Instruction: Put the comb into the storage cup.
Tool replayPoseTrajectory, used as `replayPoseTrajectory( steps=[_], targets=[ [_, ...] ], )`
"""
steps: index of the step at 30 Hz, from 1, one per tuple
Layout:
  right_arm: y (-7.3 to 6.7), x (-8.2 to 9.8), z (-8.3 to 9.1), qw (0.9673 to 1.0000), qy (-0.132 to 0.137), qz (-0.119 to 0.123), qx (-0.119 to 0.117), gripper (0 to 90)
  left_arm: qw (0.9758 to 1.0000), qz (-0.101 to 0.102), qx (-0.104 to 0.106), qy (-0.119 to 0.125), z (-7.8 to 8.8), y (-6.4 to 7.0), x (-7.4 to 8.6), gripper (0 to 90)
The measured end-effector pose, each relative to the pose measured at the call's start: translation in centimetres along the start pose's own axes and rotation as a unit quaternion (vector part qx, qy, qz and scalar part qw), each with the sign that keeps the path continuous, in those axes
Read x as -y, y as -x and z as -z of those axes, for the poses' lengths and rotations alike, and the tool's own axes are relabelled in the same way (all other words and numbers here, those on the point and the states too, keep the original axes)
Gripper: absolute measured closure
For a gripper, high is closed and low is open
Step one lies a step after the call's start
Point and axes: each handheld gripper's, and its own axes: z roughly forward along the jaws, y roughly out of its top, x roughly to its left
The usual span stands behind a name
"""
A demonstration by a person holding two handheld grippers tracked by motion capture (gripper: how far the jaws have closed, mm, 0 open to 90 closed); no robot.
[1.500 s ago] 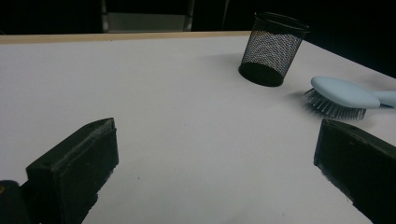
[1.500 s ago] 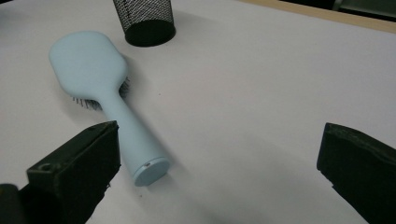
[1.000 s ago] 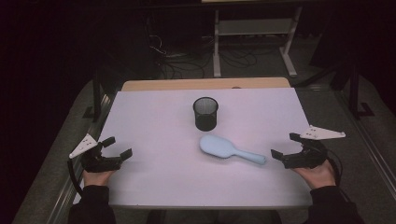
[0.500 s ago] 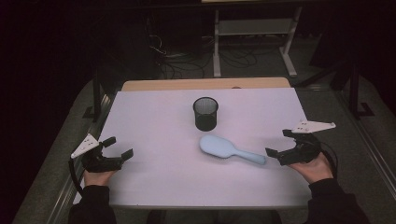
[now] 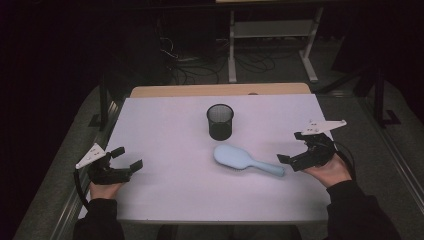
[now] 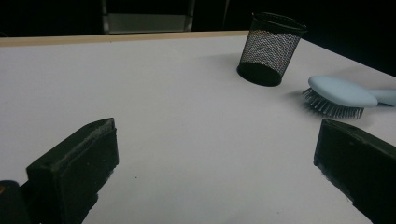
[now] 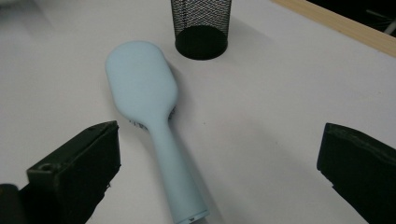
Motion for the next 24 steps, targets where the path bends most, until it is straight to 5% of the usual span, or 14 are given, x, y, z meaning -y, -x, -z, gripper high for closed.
replayPoseTrajectory(
  steps=[24],
  targets=[
    [-0.7,-2.4,-2.5,0.9972,-0.052,0.041,-0.036,0.0,0.9999,-0.001,0.01,-0.009,-0.2,0.0,0.1,0.0]
  ],
)
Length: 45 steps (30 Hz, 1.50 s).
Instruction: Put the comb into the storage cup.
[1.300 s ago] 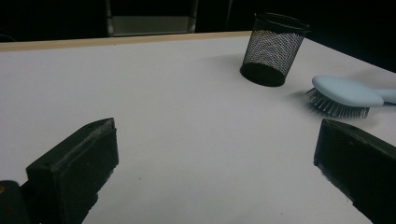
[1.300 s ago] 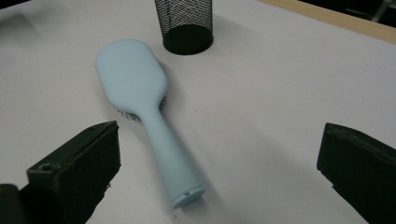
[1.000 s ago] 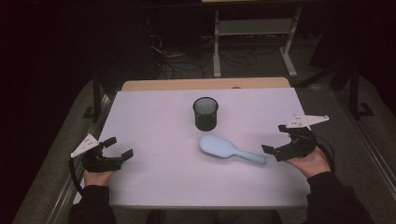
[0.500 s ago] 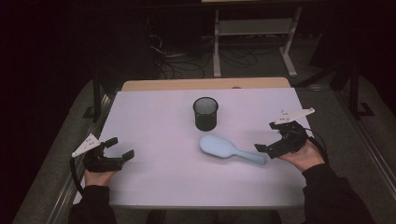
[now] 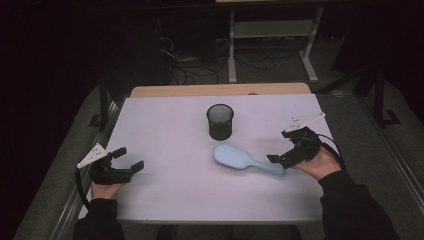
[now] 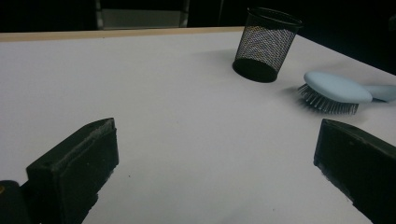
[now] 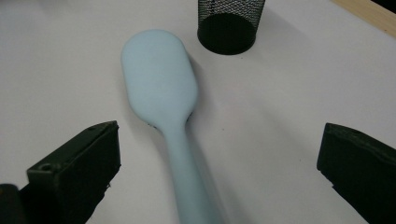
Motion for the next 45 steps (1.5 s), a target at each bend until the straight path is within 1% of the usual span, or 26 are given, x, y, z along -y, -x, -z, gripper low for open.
replayPoseTrajectory(
  steps=[11,18,25,27,28,33,45],
  targets=[
    [-0.1,-0.6,-1.5,0.9996,-0.021,0.01,-0.014,0.0,1.0,0.0,0.0,0.0,0.0,0.0,0.0,0.0],
    [0.0,-0.6,-2.7,0.9989,-0.039,0.014,-0.019,0.0,1.0,0.001,0.001,0.0,-0.1,0.0,0.0,0.0],
    [0.0,-0.9,-4.0,0.9975,-0.06,0.023,-0.03,0.0,1.0,0.001,0.002,-0.002,-0.1,0.0,0.1,0.0],
    [0.0,-1.0,-4.4,0.9969,-0.068,0.022,-0.033,0.0,1.0,0.001,0.002,-0.002,-0.1,0.0,0.1,0.0],
    [0.0,-1.0,-4.6,0.9965,-0.07,0.027,-0.035,0.0,1.0,0.001,0.002,-0.003,-0.1,0.0,0.1,0.0],
    [-0.2,-1.2,-5.5,0.9949,-0.084,0.036,-0.042,0.0,1.0,0.001,0.002,-0.002,-0.1,0.0,0.1,0.0],
    [-0.8,-1.4,-7.7,0.9914,-0.106,0.052,-0.056,0.0,1.0,0.002,0.005,-0.006,-0.3,0.0,0.1,0.0]
  ],
)
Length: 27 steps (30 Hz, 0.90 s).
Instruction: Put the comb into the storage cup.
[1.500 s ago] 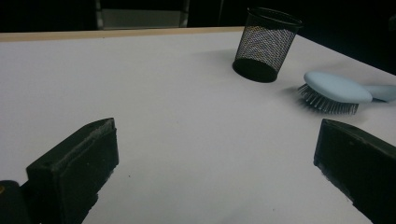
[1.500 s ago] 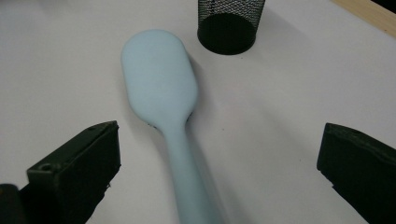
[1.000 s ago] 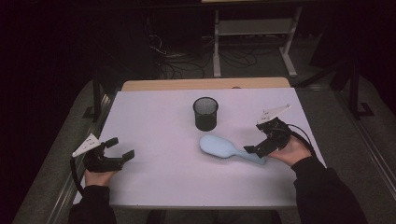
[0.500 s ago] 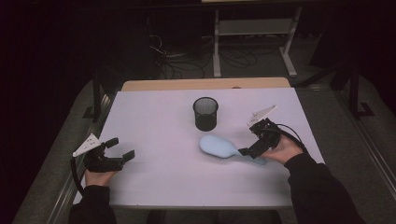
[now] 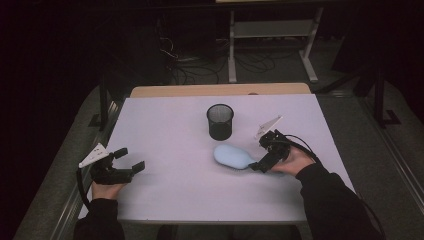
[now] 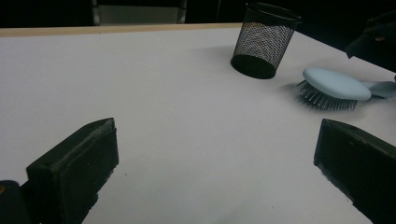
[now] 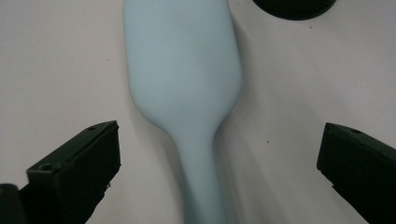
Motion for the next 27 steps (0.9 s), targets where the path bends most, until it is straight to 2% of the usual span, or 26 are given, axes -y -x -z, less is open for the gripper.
replayPoseTrajectory(
  steps=[15,27],
  targets=[
    [-0.6,-0.7,-1.5,0.9995,-0.026,0.013,-0.013,0.0,1.0,0.001,0.0,-0.005,-0.1,0.0,0.0,0.0],
    [-0.3,-0.5,-2.2,0.9985,-0.051,0.01,-0.02,0.9,1.0,0.0,0.002,-0.005,-0.2,0.0,0.0,0.0]
  ],
)
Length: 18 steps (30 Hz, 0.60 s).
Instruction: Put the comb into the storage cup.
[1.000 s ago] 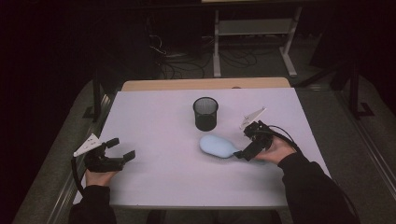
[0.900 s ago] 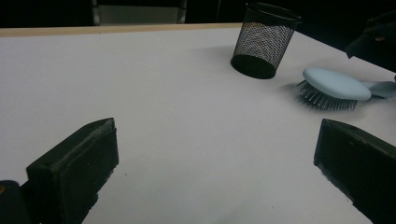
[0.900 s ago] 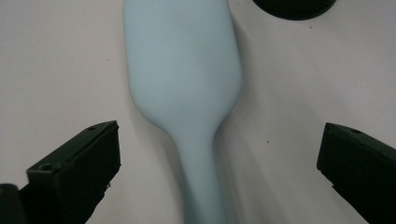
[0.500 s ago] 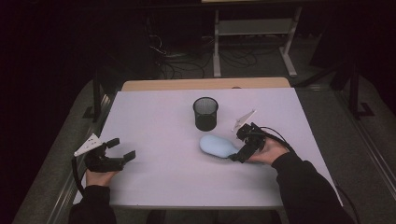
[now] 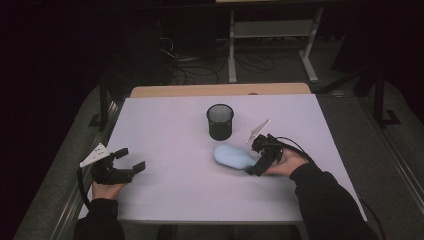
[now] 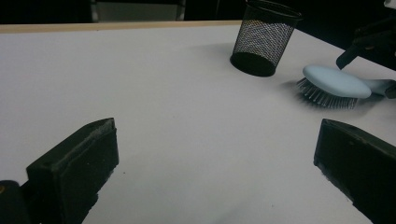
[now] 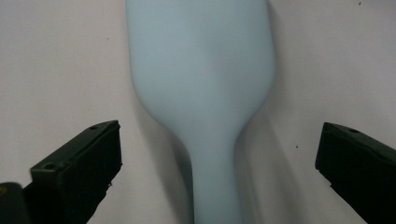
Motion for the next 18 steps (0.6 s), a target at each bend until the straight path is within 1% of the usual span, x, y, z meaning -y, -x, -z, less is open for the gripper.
replayPoseTrajectory(
  steps=[3,7,10,11,13,14,18],
  targets=[
    [0.11,0.08,-0.17,1.0,-0.006,-0.002,-0.002,2.7,1.0,0.0,0.0,0.0,0.0,0.0,0.0,0.0],
    [0.16,0.16,-0.37,0.9998,-0.019,0.0,-0.004,8.7,1.0,-0.001,0.0,-0.001,0.01,-0.03,0.01,0.0],
    [0.23,0.25,-0.48,0.9995,-0.029,0.003,-0.012,15.2,1.0,0.0,0.0,0.0,0.0,-0.01,0.01,0.0],
    [0.21,0.28,-0.49,0.9994,-0.03,0.005,-0.013,18.6,1.0,0.0,0.0,-0.001,0.0,-0.01,0.01,0.0],
    [0.23,0.31,-0.4,0.9992,-0.031,0.009,-0.025,27.0,1.0,-0.001,0.0,-0.001,-0.01,-0.02,0.01,0.0],
    [0.24,0.31,-0.37,0.999,-0.033,0.012,-0.029,29.5,1.0,-0.002,0.0,-0.003,-0.03,-0.04,0.02,0.0],
    [0.19,0.33,-0.24,0.9987,-0.035,0.022,-0.031,42.2,1.0,-0.001,0.002,-0.006,-0.16,0.04,0.05,0.0]
  ],
)
